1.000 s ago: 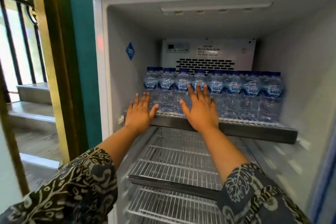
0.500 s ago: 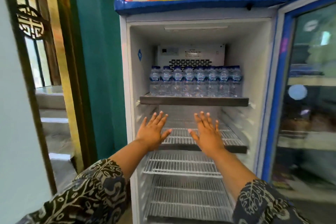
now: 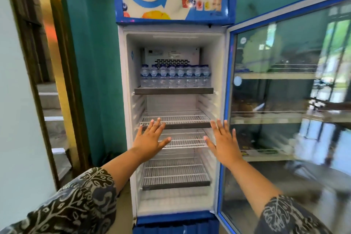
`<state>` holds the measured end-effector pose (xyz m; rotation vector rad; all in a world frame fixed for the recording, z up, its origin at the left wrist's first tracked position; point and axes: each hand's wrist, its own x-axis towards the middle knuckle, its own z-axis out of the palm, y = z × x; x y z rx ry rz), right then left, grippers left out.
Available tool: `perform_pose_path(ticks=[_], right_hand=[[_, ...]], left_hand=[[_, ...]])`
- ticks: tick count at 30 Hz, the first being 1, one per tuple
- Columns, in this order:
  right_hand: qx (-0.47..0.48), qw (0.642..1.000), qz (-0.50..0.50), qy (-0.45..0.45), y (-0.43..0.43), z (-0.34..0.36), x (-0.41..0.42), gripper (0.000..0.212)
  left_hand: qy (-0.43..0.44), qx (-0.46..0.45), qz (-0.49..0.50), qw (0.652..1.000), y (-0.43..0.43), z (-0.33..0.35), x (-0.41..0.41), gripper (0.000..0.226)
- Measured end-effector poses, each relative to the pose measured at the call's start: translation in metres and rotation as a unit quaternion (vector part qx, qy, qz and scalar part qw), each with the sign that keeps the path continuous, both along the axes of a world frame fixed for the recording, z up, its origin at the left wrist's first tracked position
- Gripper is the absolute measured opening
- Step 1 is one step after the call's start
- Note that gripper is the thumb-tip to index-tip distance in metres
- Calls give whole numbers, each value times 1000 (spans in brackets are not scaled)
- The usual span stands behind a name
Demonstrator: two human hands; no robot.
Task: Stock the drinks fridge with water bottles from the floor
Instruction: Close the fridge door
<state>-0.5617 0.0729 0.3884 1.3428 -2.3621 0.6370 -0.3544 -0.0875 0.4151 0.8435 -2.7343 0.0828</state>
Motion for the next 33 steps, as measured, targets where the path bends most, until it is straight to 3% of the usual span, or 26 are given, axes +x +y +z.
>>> perform_pose_path(ticks=[2, 5, 7, 10, 15, 19, 23, 28, 33], right_hand=[[-15, 1000, -11, 22, 32, 17, 2, 66], [-45, 997, -21, 64, 75, 42, 0, 65], [-71, 994, -30, 83, 104, 55, -5, 66], [-109, 986, -46, 113, 145, 68, -21, 65], [-141, 970, -77, 183, 226, 80, -64, 69], [-146, 962, -104, 208, 295, 84, -115, 67], [-149, 969, -106, 165, 346, 76, -166, 74], [-104, 992, -43, 64, 359, 60, -220, 100], [-184, 982, 37, -13, 341, 49, -231, 105]], left_hand=[[16, -8, -16, 1000, 23, 5, -4, 120], [52, -13, -31, 998, 60, 17, -20, 80], [78, -25, -48, 995, 87, 26, -37, 71], [104, -53, -82, 990, 130, 36, -64, 75], [149, -64, -118, 980, 203, 40, -115, 102], [166, -49, -129, 976, 263, 28, -162, 91], [156, -46, -139, 977, 318, 18, -194, 71], [140, -51, -135, 980, 353, 15, -221, 66], [151, -38, -135, 979, 364, 29, -235, 66]])
